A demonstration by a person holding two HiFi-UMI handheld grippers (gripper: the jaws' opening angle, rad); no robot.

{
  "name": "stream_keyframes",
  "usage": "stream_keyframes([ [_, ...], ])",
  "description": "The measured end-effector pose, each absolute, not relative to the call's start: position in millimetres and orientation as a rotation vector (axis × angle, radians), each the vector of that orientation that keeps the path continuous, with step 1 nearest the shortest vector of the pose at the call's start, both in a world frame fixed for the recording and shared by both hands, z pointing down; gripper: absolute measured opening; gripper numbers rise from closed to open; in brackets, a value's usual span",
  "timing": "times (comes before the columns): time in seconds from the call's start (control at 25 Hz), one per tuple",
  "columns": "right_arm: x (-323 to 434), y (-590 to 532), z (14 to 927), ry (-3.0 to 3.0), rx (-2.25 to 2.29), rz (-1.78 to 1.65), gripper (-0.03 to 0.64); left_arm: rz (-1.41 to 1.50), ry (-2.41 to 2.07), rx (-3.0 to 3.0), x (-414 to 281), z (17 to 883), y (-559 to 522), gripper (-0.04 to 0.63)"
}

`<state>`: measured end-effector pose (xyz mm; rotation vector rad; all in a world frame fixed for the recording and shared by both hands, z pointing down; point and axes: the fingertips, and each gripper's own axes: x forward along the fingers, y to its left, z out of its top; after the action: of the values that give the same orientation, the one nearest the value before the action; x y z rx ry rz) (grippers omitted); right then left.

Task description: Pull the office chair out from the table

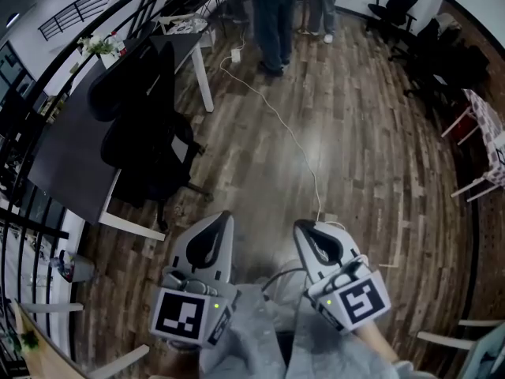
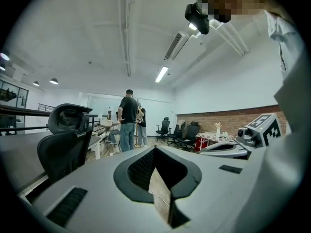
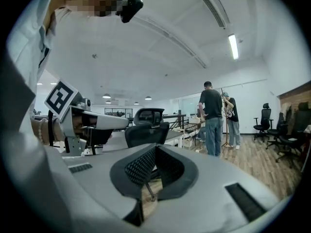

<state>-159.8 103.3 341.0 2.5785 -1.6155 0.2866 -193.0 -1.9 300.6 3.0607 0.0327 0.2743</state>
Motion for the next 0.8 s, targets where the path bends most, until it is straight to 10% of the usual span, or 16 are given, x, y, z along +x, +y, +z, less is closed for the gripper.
stream_keyframes([
  [0.8, -87, 86, 333, -1.671, 2.548, 0.24, 0.003, 0.256, -0.074, 3.064, -141, 295, -19, 0.012],
])
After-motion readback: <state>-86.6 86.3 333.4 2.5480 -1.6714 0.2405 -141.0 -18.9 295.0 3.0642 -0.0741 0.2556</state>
